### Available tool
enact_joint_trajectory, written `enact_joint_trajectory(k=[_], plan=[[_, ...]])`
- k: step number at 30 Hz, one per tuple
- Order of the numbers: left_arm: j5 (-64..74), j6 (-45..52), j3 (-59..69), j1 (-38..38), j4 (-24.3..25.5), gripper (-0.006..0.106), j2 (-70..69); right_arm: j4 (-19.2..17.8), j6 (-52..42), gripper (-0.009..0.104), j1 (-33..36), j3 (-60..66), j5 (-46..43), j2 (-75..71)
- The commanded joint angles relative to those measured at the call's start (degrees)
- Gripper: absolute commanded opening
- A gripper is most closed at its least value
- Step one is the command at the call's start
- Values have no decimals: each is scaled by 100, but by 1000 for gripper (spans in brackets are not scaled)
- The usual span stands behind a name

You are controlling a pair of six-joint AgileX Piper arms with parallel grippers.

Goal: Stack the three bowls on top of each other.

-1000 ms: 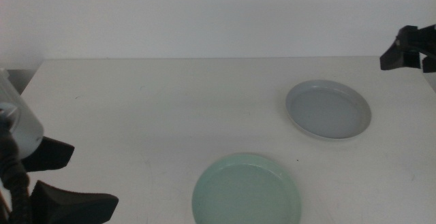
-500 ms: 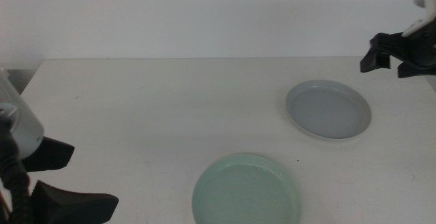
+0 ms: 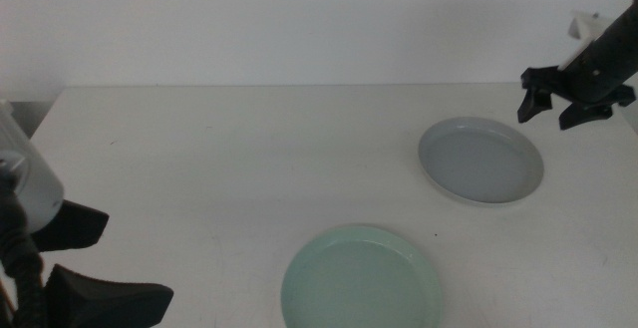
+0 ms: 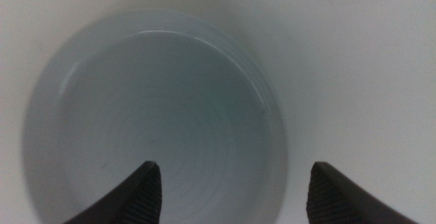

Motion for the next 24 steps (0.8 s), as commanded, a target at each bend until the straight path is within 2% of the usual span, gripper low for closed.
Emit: enact_joint_trajectory(k=[1, 11, 13, 15, 18, 24], plan=[[-344, 0, -171, -27, -127, 105, -6, -39, -34, 53, -40, -335, -47, -85], [-344, 0, -171, -27, -127, 105, -6, -256, -76, 50, -40, -399, -44, 633], [-344, 0, -171, -27, -127, 105, -6, -256, -110, 42, -40, -399, -30, 677], [-344, 0, -171, -27, -127, 105, -6, -261, -120, 29, -40, -399, -30, 678], [-344, 0, -171, -27, -127, 105, -6, -276, -109, 0, -40, -399, -9, 644], [-344, 0, -171, -27, -127, 105, -6, -187, -77, -1, -21, -303, 347, 353]])
